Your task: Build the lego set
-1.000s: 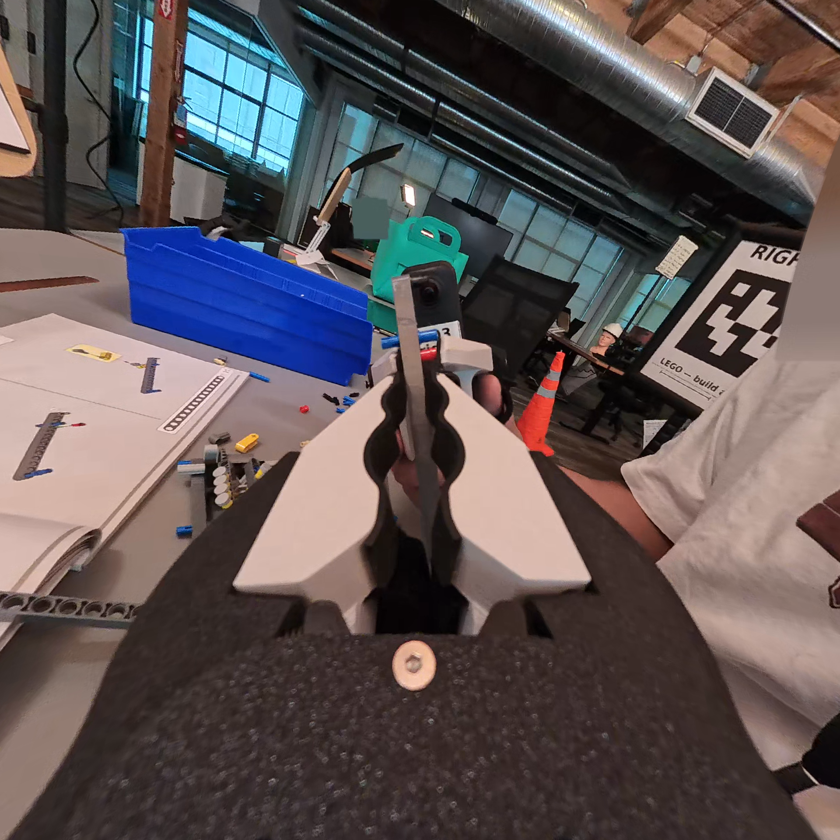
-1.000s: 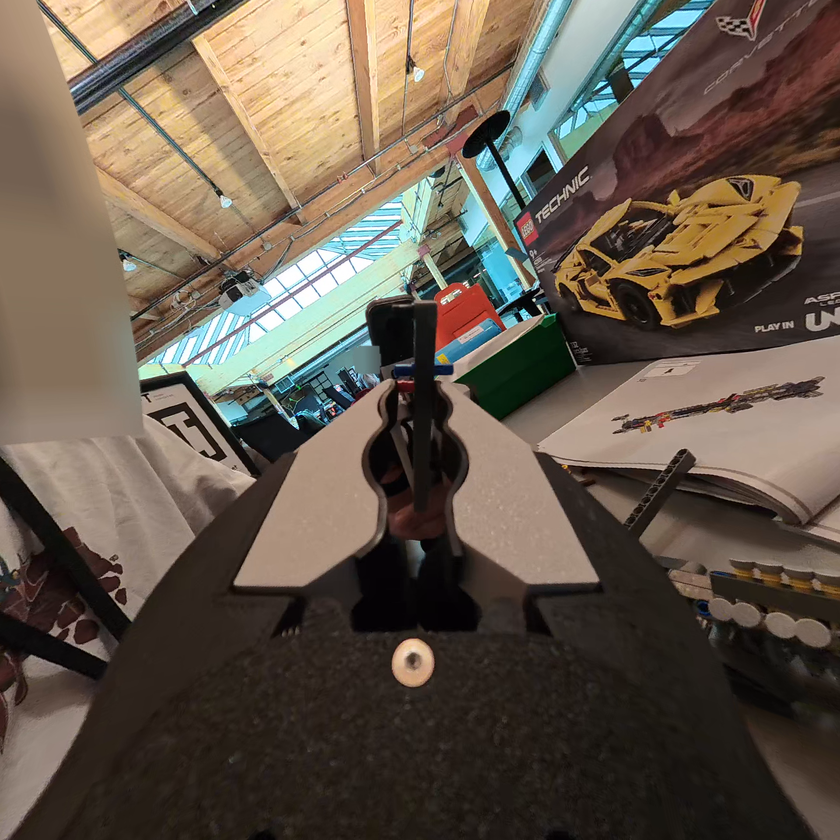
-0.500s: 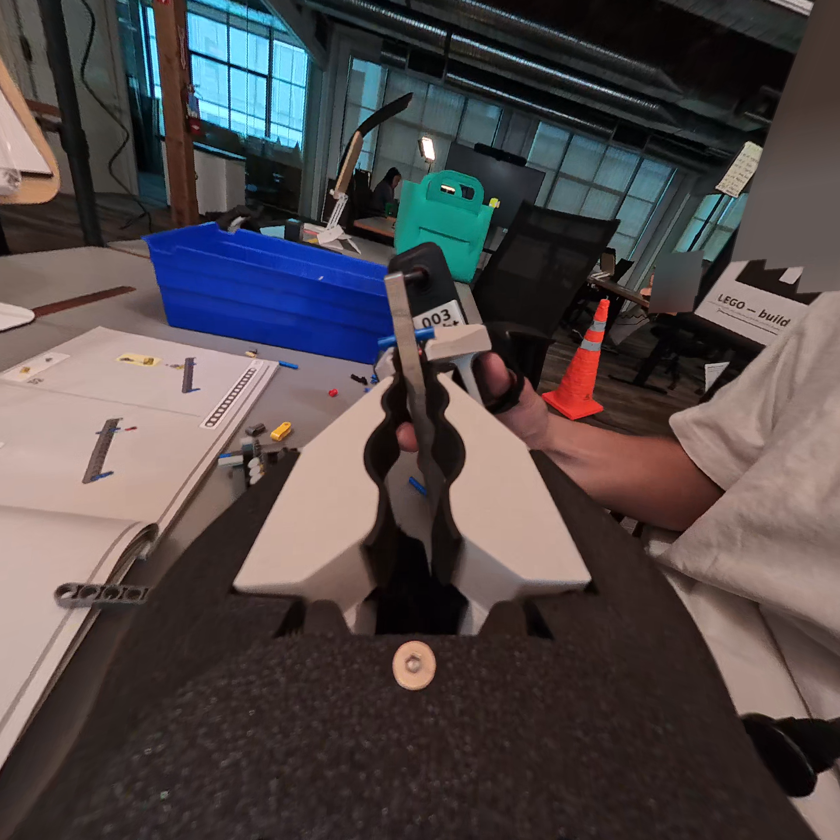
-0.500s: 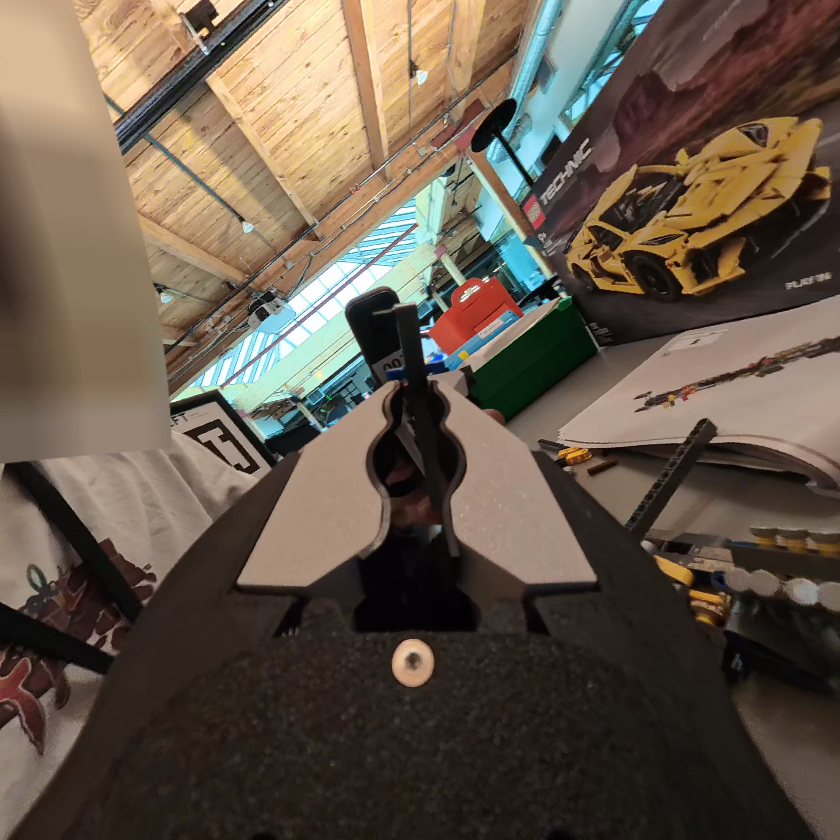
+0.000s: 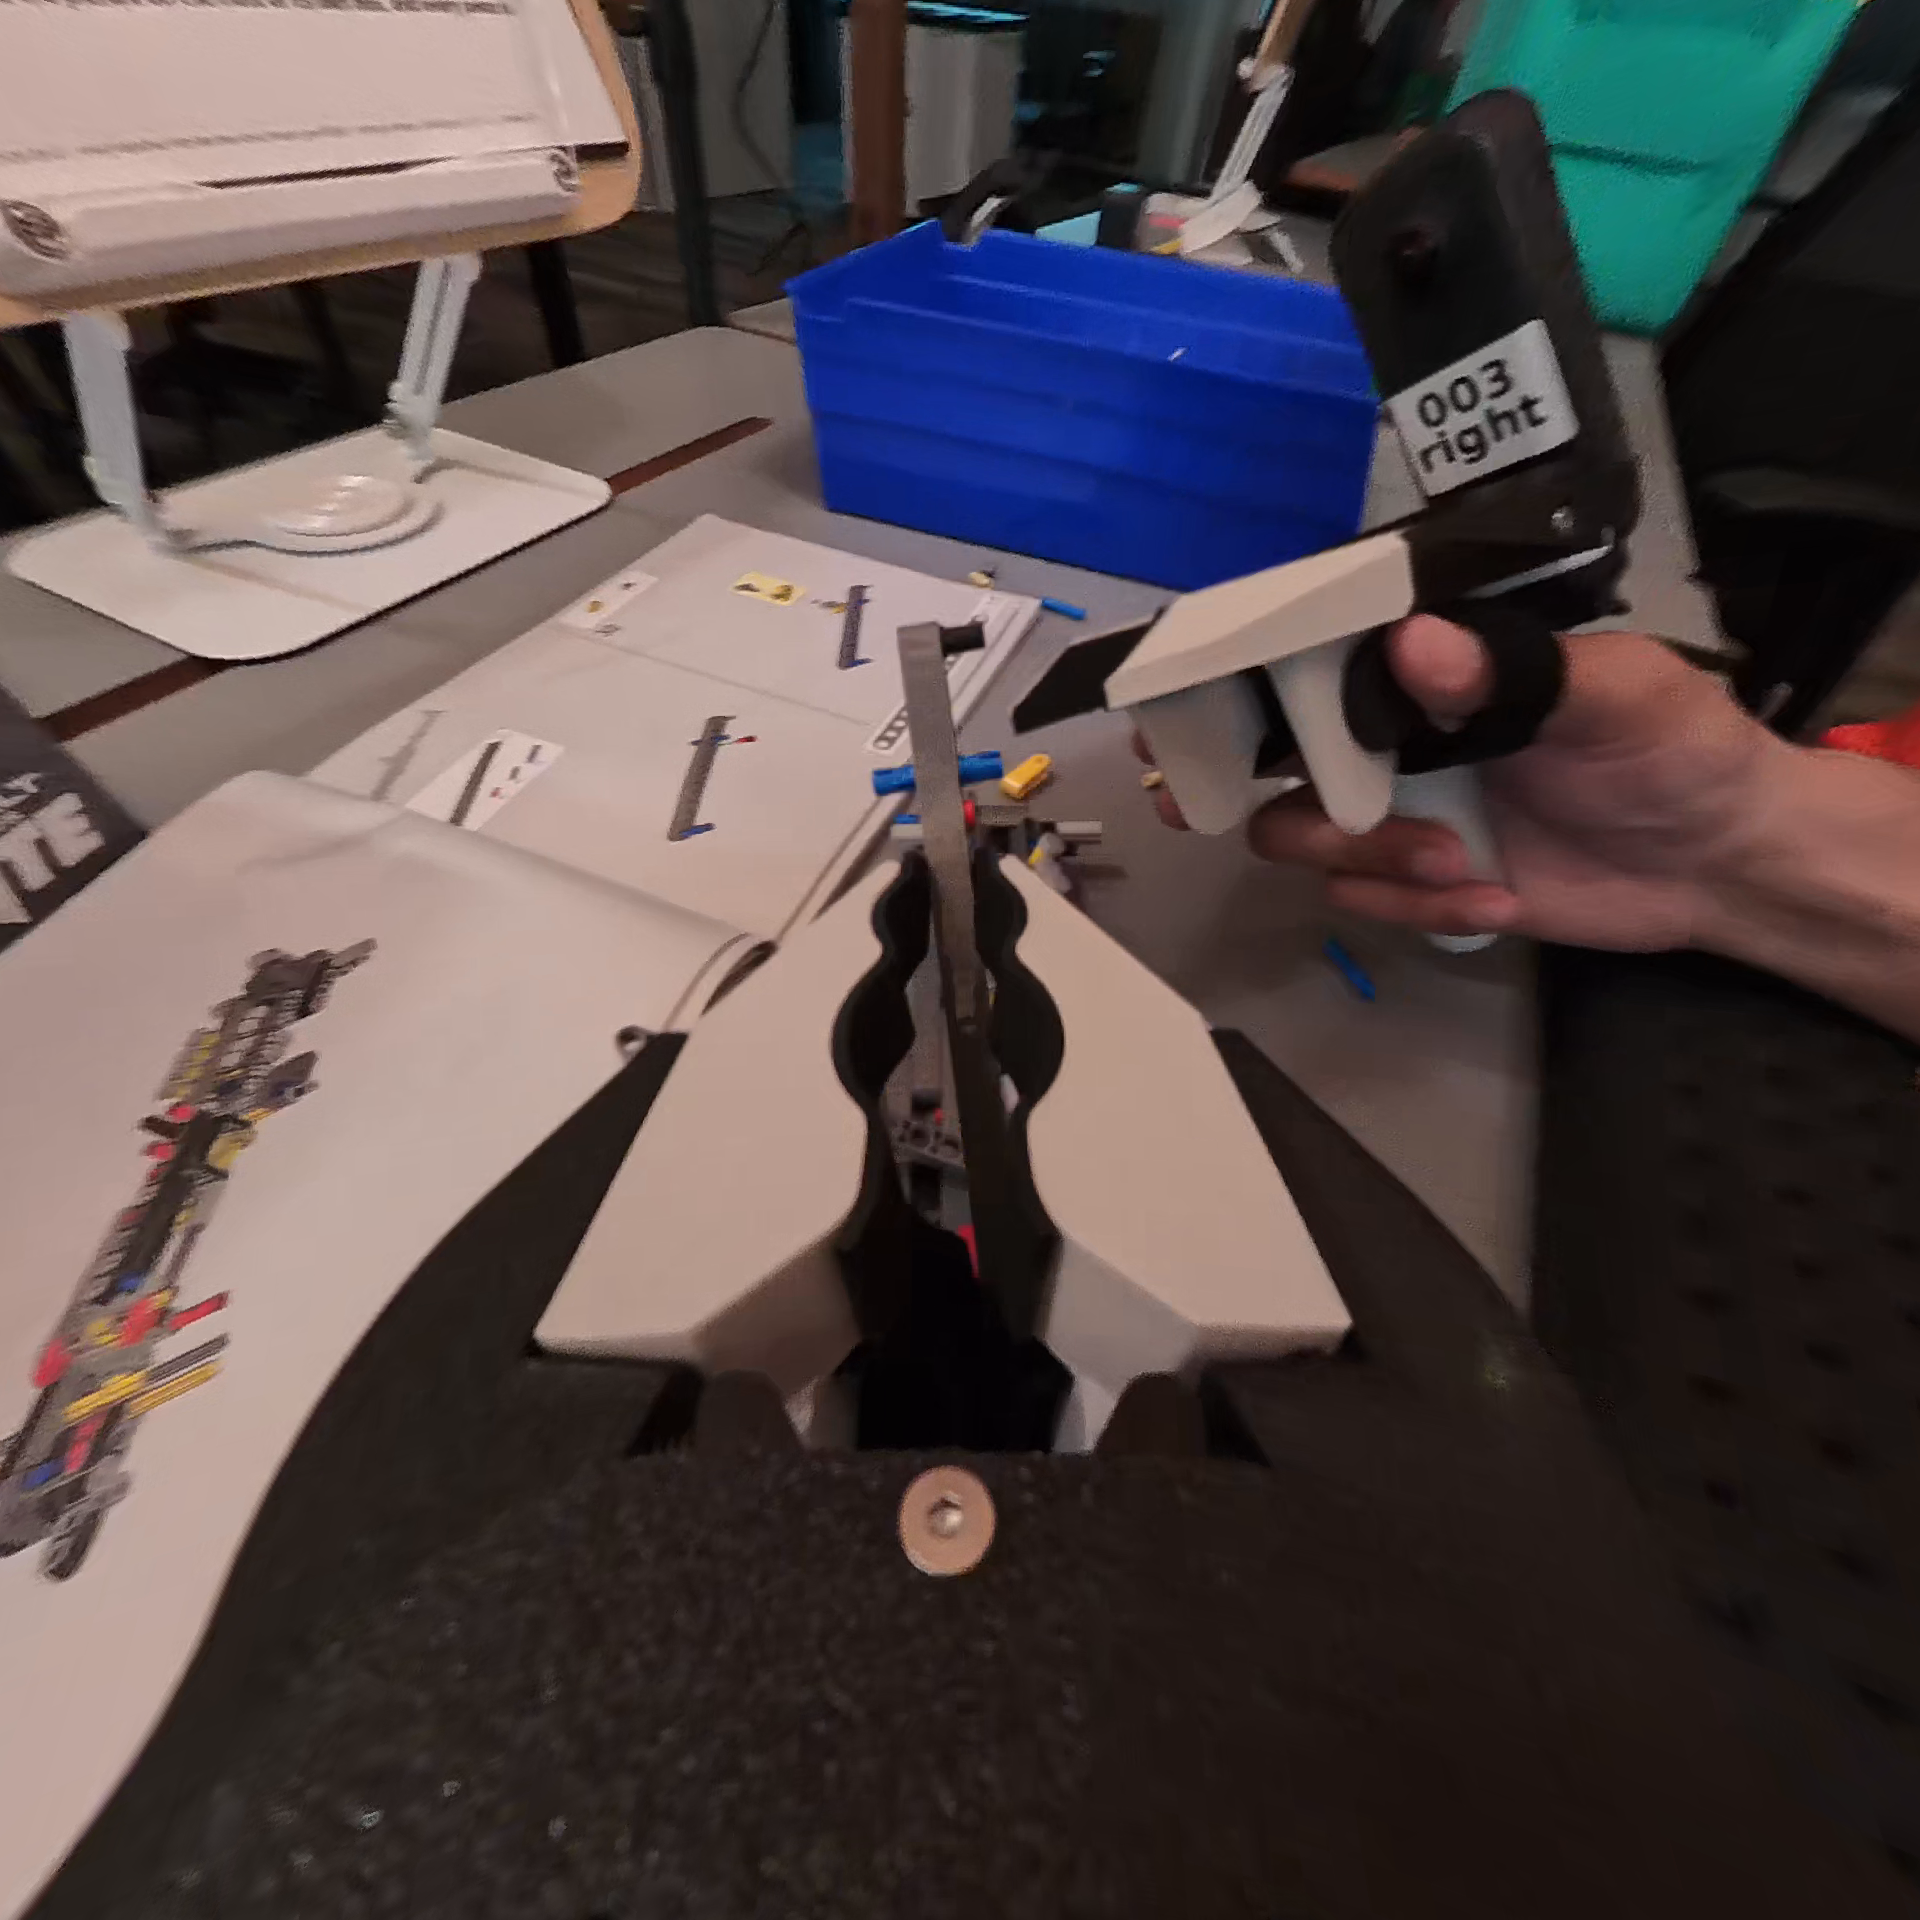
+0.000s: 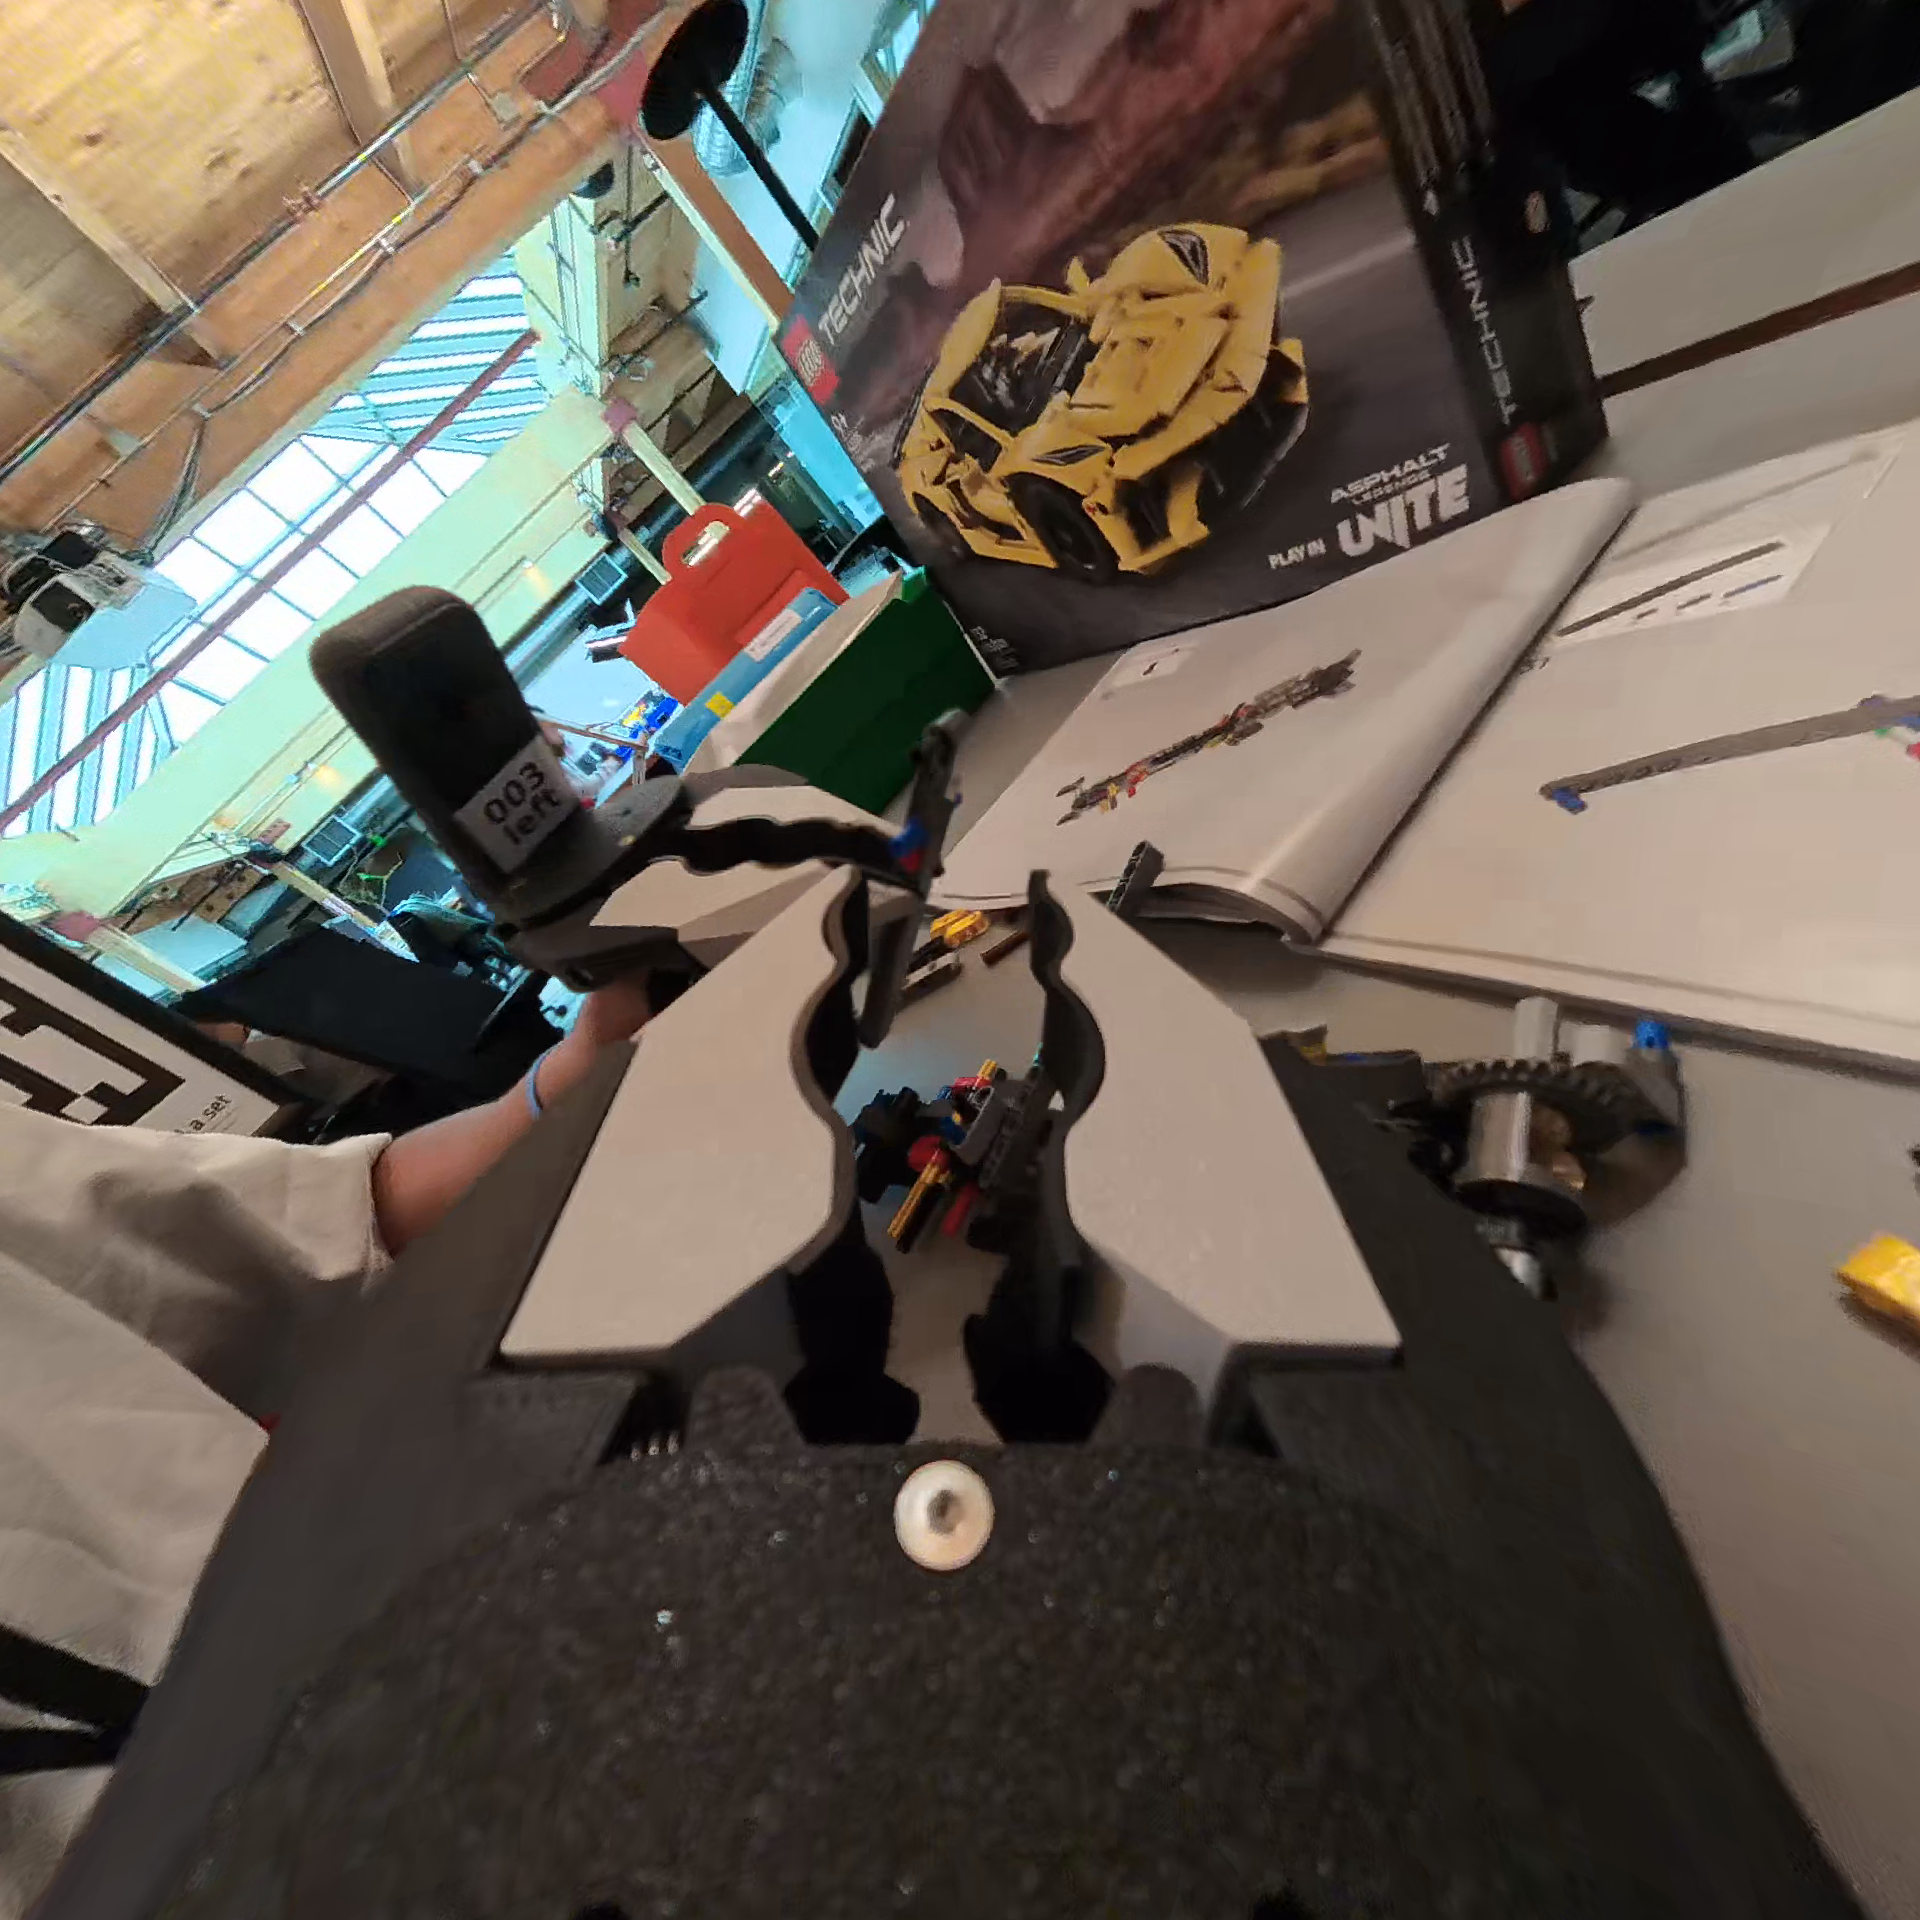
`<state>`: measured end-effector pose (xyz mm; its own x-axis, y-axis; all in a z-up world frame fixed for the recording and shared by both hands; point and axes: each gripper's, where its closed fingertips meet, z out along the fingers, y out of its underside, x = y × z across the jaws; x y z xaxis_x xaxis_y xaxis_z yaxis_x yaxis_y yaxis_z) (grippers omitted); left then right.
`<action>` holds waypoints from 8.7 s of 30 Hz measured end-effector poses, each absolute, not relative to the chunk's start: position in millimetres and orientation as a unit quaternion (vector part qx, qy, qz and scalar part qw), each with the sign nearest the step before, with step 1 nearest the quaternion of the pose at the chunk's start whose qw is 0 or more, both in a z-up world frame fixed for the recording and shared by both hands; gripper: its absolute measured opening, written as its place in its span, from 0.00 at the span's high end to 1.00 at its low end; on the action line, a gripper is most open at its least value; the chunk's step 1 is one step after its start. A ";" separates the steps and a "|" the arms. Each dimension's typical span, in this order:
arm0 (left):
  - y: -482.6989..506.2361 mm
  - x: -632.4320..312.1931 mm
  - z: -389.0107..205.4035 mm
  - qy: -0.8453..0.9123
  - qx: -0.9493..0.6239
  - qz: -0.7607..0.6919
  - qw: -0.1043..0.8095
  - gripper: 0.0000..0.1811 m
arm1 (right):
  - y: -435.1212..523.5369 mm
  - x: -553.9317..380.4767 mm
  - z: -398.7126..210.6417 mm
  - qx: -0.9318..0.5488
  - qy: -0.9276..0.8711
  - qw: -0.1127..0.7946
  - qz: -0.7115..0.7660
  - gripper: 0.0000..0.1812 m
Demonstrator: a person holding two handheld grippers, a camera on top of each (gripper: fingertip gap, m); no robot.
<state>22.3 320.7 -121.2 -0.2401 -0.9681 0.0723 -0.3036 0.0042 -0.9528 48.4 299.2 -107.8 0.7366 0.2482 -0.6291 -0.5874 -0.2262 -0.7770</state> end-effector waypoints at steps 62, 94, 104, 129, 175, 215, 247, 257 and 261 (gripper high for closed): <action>314.4 3.2 -84.1 0.612 -0.450 -0.577 0.301 0.97 | 262.9 68.8 -61.6 -0.745 -0.014 0.666 0.015 0.79; 304.5 15.7 -74.5 0.543 -0.469 -0.623 0.311 0.96 | 316.2 -1.3 -132.9 -0.820 0.019 0.567 0.077 0.95; 306.1 6.1 -64.6 0.550 -0.444 -0.625 0.330 0.97 | 310.1 -12.6 -122.6 -0.805 -0.008 0.576 0.143 0.94; 349.2 0.3 -57.1 0.498 -0.486 -0.638 0.330 0.96 | 165.2 47.5 -202.8 -0.932 -0.147 0.324 0.068 0.83; 326.8 -0.1 -57.9 0.556 -0.451 -0.587 0.379 0.96 | -8.2 199.3 -187.6 -0.936 -0.177 -0.300 -0.040 0.98; 324.5 -0.9 -56.2 0.558 -0.446 -0.585 0.384 0.96 | 15.4 191.2 -183.9 -0.961 -0.201 -0.185 -0.030 0.90; 327.8 -1.3 -53.4 0.557 -0.444 -0.578 0.398 0.96 | 7.4 189.7 -201.8 -0.980 -0.155 0.125 -0.013 0.92; 328.4 -1.3 -53.6 0.556 -0.444 -0.578 0.399 0.97 | 5.9 191.1 -205.3 -0.980 -0.161 0.113 -0.011 0.96; 328.6 -1.4 -53.6 0.556 -0.444 -0.577 0.400 0.97 | 4.7 190.6 -206.1 -0.981 -0.159 0.112 -0.006 0.97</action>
<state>-1.4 328.6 -53.6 -0.2855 -0.9560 0.0677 -0.0326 -0.0610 -0.9976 190.6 4.7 -206.1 0.9491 0.3112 0.0484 0.3141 -0.9242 -0.2173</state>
